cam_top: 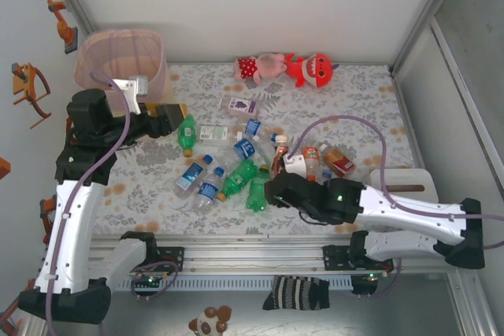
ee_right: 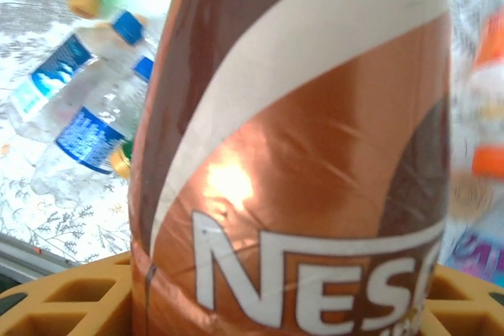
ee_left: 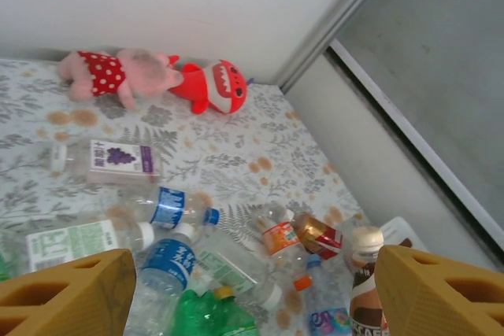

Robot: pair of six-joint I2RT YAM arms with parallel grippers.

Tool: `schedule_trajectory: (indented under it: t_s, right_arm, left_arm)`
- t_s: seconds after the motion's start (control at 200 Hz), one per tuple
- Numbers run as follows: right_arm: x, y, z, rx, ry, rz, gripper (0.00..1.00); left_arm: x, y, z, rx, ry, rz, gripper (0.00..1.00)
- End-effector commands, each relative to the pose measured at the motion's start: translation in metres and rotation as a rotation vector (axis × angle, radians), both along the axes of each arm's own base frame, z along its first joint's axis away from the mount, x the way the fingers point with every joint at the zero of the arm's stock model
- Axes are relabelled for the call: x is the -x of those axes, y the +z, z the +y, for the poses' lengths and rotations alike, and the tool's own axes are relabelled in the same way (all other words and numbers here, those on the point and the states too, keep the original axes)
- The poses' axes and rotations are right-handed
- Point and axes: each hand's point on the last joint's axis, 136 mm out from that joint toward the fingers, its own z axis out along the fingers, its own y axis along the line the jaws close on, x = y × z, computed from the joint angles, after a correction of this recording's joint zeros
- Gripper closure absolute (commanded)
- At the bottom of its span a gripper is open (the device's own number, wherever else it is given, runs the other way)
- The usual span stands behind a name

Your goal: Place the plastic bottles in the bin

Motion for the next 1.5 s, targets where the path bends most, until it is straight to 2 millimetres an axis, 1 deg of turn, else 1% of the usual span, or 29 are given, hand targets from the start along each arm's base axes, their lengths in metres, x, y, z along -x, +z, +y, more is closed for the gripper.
schedule_trajectory:
  t_s: [0.0,0.065,0.18,0.255,0.335,0.461,0.556,0.696,0.871,0.976,1.082,1.257,1.367,1.437,1.492]
  right_arm:
    - [-0.015,0.043,0.006,-0.008,0.179,-0.214,0.45]
    - [-0.012,0.060,0.012,-0.058,0.273,-0.281,0.45]
    - [-0.012,0.090,0.013,-0.126,0.370,-0.391,0.46]
    - [-0.013,0.108,0.012,-0.159,0.413,-0.431,0.46]
    - [-0.011,0.125,0.014,-0.183,0.474,-0.462,0.46]
    - [-0.002,0.150,0.023,-0.219,0.566,-0.508,0.46]
    - [0.008,0.169,0.032,-0.274,0.636,-0.527,0.46]
    - [0.018,0.191,0.042,-0.358,0.693,-0.549,0.46]
    - [0.025,0.217,0.048,-0.436,0.729,-0.592,0.47]
    - [0.027,0.225,0.051,-0.457,0.741,-0.600,0.47]
    - [0.029,0.234,0.055,-0.504,0.750,-0.613,0.47]
    - [0.032,0.247,0.062,-0.572,0.768,-0.621,0.48]
    - [0.030,0.246,0.063,-0.573,0.762,-0.619,0.48]
    - [0.029,0.242,0.064,-0.562,0.758,-0.612,0.48]
    - [0.027,0.239,0.063,-0.549,0.748,-0.611,0.48]
  left_arm:
    - [0.010,0.019,-0.020,0.082,-0.091,-0.063,0.21]
    - [0.017,0.024,-0.035,0.109,-0.157,-0.082,0.21]
    - [0.031,0.031,-0.060,0.142,-0.273,-0.122,0.21]
    - [0.040,0.035,-0.075,0.146,-0.334,-0.150,0.21]
    - [0.054,0.039,-0.095,0.145,-0.421,-0.187,0.20]
    - [0.077,0.047,-0.122,0.143,-0.545,-0.250,0.18]
    - [0.095,0.052,-0.141,0.142,-0.637,-0.293,0.17]
    - [0.116,0.060,-0.162,0.145,-0.731,-0.352,0.17]
    - [0.129,0.068,-0.177,0.157,-0.797,-0.392,0.16]
    - [0.137,0.072,-0.182,0.162,-0.835,-0.414,0.16]
    - [0.145,0.074,-0.184,0.171,-0.872,-0.439,0.19]
    - [0.152,0.076,-0.183,0.171,-0.903,-0.469,0.29]
    - [0.154,0.077,-0.181,0.168,-0.907,-0.482,0.35]
    - [0.154,0.076,-0.181,0.165,-0.911,-0.484,0.42]
    - [0.155,0.076,-0.181,0.163,-0.914,-0.486,0.44]
